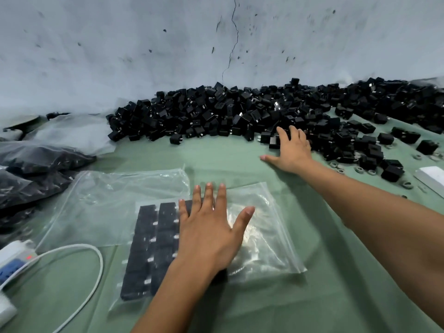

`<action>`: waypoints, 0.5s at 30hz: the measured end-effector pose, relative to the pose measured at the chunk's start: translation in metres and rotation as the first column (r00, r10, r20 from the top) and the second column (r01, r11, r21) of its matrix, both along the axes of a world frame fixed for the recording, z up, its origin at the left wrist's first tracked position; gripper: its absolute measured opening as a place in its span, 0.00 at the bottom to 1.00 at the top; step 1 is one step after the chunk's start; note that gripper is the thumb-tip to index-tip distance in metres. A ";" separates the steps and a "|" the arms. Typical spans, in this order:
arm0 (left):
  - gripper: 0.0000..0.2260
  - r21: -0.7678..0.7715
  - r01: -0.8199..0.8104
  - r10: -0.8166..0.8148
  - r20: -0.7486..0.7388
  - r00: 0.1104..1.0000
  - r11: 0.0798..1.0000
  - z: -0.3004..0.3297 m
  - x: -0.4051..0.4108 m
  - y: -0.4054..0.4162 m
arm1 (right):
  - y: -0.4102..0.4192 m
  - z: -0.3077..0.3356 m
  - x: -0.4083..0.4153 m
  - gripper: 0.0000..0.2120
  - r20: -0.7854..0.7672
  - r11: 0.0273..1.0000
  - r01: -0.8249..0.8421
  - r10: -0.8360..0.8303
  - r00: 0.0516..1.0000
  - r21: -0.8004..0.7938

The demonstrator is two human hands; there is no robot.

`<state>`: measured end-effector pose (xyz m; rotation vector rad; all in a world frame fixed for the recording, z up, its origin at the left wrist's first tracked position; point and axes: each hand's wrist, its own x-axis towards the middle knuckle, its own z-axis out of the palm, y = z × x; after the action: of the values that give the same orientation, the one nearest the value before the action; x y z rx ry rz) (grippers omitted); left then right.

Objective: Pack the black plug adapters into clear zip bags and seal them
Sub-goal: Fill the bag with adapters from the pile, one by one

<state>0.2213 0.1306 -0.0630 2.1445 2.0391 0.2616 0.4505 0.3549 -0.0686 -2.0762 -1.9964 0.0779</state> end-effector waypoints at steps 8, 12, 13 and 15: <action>0.39 0.006 -0.145 0.142 0.142 0.980 0.989 0.019 -0.002 0.175 | 0.065 -0.008 -0.021 0.58 -0.020 0.992 -0.114 0.115 0.993 0.050; 0.40 0.096 -0.181 0.184 -0.030 0.982 0.979 0.010 -0.035 0.259 | 0.115 0.001 -0.025 0.45 -0.033 0.951 -0.154 0.169 0.985 0.267; 0.40 0.120 -0.177 0.185 -0.057 0.981 0.977 0.008 -0.043 0.277 | 0.130 0.007 -0.025 0.44 -0.041 0.951 -0.159 0.177 0.983 0.265; 0.40 0.154 -0.181 0.195 -0.076 0.978 0.971 0.009 -0.059 0.306 | 0.161 0.019 -0.028 0.45 -0.069 0.971 -0.168 0.182 0.981 0.171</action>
<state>0.1626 0.4364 -0.0543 2.0794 2.3481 0.3550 0.4220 0.5159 -0.0495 -1.7651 -2.0565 0.0317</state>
